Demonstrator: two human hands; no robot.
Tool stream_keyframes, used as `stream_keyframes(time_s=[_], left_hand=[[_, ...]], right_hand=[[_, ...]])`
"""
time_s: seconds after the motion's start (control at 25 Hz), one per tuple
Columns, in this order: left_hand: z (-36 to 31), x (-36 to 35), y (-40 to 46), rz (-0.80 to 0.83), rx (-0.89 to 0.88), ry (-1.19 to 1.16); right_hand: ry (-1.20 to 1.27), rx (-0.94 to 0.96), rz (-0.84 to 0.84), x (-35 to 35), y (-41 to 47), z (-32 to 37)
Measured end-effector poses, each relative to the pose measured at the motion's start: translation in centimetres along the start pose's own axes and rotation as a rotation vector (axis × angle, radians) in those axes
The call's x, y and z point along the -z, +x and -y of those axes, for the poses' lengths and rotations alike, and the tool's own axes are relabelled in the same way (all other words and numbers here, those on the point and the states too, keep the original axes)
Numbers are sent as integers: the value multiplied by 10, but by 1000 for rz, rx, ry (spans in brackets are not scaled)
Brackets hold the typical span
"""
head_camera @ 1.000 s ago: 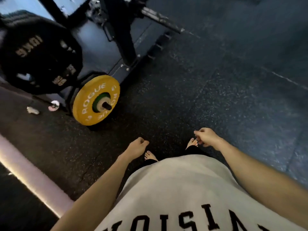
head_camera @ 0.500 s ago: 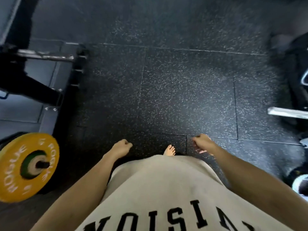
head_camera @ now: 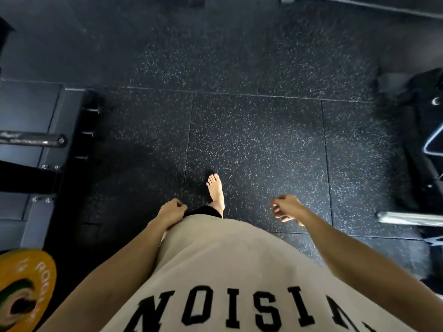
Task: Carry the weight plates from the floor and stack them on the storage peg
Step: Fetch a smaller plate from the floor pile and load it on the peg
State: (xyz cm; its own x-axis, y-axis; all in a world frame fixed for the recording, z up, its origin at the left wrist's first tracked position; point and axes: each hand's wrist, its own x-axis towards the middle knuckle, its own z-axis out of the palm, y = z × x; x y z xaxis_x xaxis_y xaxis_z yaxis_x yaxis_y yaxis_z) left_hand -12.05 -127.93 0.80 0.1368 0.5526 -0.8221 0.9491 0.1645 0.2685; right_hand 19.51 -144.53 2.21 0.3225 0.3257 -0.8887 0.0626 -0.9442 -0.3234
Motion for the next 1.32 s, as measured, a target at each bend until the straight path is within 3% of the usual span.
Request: stream_keyframes(time_s=[0.36, 0.6, 0.88, 1.04, 1.16, 1.32], left_hand=[[-176, 180, 132, -15, -128, 36], [-265, 266, 230, 59, -58, -3], [-342, 361, 307, -85, 54, -126], [-370, 396, 355, -163, 117, -171], [-385, 429, 403, -113, 178, -251], [-397, 537, 473, -141, 191, -333]], right_hand=[[55, 48, -94, 100, 95, 205], [-21, 39, -46, 174, 185, 342], [-248, 69, 27, 263, 266, 545], [-432, 105, 65, 275, 318, 654], [-537, 138, 73, 271, 360, 726], [-643, 165, 80, 257, 405, 848]])
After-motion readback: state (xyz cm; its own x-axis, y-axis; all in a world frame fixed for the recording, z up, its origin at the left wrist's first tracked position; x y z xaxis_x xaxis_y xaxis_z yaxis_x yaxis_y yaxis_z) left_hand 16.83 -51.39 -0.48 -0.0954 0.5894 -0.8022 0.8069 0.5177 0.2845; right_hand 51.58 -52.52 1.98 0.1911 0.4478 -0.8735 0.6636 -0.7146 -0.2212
